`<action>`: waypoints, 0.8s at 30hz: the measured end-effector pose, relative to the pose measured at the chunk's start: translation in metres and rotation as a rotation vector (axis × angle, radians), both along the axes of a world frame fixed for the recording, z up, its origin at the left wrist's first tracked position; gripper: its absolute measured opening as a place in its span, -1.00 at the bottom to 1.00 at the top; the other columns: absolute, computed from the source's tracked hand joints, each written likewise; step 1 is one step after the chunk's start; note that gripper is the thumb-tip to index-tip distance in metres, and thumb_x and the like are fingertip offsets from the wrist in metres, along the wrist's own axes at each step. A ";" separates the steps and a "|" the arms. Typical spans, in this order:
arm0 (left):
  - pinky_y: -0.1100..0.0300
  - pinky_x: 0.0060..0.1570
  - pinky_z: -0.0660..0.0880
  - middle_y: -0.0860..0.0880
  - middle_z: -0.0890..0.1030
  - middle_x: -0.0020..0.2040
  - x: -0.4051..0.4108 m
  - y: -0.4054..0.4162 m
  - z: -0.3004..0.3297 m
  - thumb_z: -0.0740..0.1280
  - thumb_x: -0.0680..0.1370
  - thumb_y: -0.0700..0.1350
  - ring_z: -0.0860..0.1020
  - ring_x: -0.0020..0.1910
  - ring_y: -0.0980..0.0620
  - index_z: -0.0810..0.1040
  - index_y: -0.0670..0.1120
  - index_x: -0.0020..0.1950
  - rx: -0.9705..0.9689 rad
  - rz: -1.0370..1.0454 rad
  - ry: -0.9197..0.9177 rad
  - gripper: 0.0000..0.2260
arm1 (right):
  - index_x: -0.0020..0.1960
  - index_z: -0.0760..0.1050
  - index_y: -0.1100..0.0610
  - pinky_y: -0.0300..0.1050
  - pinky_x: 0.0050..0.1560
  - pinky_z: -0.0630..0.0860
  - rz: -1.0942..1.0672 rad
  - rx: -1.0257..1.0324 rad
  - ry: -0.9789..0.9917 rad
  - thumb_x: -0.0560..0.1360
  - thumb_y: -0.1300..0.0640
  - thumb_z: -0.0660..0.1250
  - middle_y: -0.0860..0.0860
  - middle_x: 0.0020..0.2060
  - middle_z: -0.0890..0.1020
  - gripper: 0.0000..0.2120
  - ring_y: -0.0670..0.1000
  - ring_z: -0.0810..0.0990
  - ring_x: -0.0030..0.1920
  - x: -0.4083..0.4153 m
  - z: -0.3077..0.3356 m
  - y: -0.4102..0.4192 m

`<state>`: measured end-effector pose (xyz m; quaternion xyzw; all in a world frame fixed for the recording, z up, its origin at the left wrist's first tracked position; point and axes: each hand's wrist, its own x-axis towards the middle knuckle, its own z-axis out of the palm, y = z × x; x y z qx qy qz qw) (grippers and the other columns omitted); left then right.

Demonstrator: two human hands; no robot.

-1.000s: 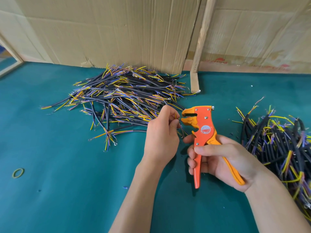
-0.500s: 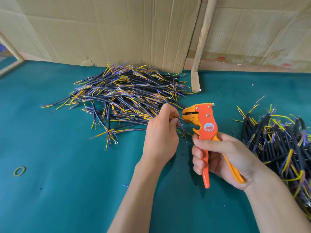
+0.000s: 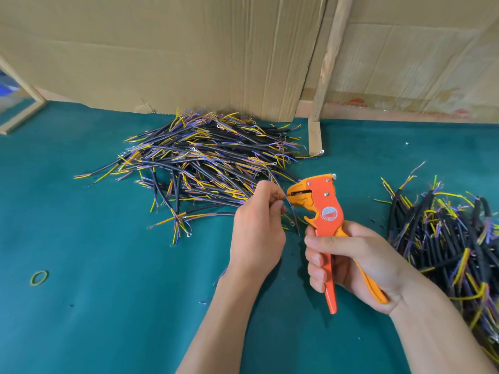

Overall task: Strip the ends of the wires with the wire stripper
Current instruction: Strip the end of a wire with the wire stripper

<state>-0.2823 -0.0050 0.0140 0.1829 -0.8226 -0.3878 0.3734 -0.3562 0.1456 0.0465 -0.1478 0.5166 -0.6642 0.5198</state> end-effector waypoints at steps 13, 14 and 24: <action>0.22 -0.18 0.47 0.09 0.59 -0.23 -0.004 0.005 0.000 0.26 0.59 -0.30 0.54 -0.23 0.10 0.45 -0.04 0.01 0.038 -0.016 0.059 -0.84 | -0.39 0.41 0.08 -0.23 -0.55 0.26 -0.111 0.033 0.098 0.39 0.13 0.57 0.05 -0.52 0.28 -0.65 0.00 0.22 -0.61 0.008 -0.002 -0.006; 0.31 -0.19 0.45 0.10 0.60 -0.23 -0.004 0.006 0.001 0.26 0.59 -0.30 0.54 -0.23 0.13 0.46 -0.05 0.01 0.054 -0.016 0.071 -0.86 | -0.37 0.42 0.08 -0.22 -0.55 0.26 -0.109 0.014 0.080 0.38 0.12 0.55 0.05 -0.51 0.29 -0.68 0.00 0.23 -0.61 0.008 -0.002 -0.006; 0.52 -0.21 0.37 0.17 0.63 -0.21 -0.005 0.005 -0.002 0.36 0.57 -0.29 0.56 -0.24 0.27 0.53 -0.04 -0.01 0.115 0.069 0.082 -0.86 | 0.02 0.56 0.21 0.15 -0.21 0.60 -0.091 -0.072 -0.037 0.32 0.21 0.56 0.31 -0.17 0.58 -0.68 0.27 0.58 -0.24 -0.001 0.000 0.010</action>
